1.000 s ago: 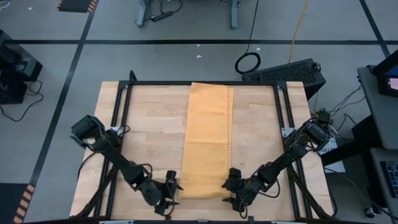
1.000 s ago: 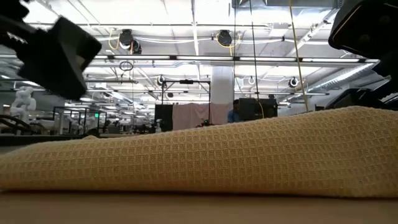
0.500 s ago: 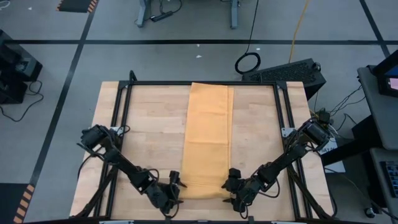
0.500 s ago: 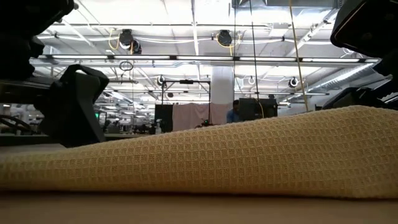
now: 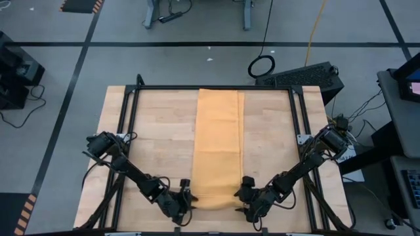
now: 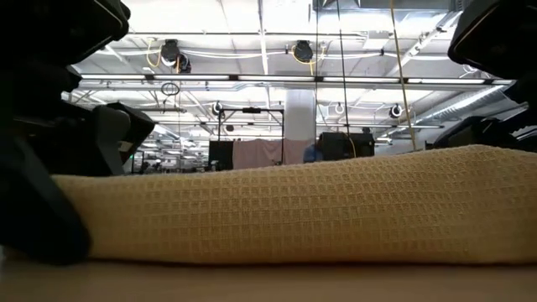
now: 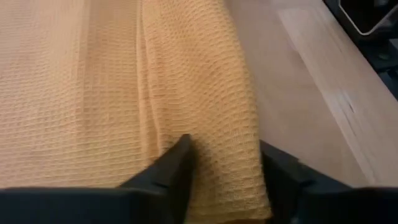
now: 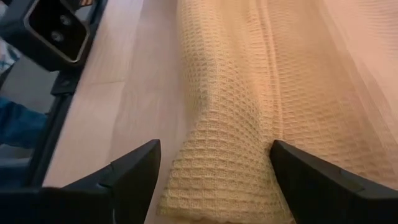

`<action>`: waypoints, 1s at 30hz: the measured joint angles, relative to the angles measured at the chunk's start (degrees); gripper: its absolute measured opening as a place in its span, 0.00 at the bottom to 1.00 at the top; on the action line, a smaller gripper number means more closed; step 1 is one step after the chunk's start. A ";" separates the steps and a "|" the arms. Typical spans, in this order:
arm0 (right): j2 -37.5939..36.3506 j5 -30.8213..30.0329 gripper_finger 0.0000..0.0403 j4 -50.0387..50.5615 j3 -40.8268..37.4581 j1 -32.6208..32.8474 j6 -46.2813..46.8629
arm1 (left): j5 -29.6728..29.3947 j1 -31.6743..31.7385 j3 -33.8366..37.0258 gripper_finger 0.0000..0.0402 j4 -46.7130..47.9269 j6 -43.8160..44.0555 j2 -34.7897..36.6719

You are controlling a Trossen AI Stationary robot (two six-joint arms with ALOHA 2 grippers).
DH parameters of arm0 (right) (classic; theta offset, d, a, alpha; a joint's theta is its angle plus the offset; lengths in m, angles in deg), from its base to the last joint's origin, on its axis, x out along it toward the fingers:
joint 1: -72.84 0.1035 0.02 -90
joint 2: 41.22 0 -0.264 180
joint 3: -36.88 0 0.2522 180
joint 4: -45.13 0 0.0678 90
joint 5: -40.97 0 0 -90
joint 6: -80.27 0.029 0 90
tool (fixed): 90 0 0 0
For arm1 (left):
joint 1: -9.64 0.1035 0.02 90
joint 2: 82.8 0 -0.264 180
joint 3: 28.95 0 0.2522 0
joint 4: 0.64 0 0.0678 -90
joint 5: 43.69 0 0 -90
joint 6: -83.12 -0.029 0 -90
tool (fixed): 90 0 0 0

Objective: Roll towel
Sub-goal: Roll the yellow towel

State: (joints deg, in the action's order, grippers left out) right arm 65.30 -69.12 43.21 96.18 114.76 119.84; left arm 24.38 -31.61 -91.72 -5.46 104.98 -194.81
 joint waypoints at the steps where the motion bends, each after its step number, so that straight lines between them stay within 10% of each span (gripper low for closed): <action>1: 0.00 -0.05 0.74 0.00 0.00 0.00 0.04 | -0.05 0.03 0.00 0.34 -0.09 0.18 0.00; 11: -5.40 -0.48 0.74 11.97 2.89 2.03 0.26 | 1.15 0.10 0.19 0.04 -3.19 7.15 -0.02; 30: -0.77 -11.89 0.74 28.37 20.22 7.77 -9.87 | 11.90 2.39 0.26 0.03 -11.03 35.02 0.27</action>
State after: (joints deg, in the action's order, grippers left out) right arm 64.52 -81.01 71.58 116.40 122.53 109.97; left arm 36.29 -29.22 -91.46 -16.49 140.00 -194.53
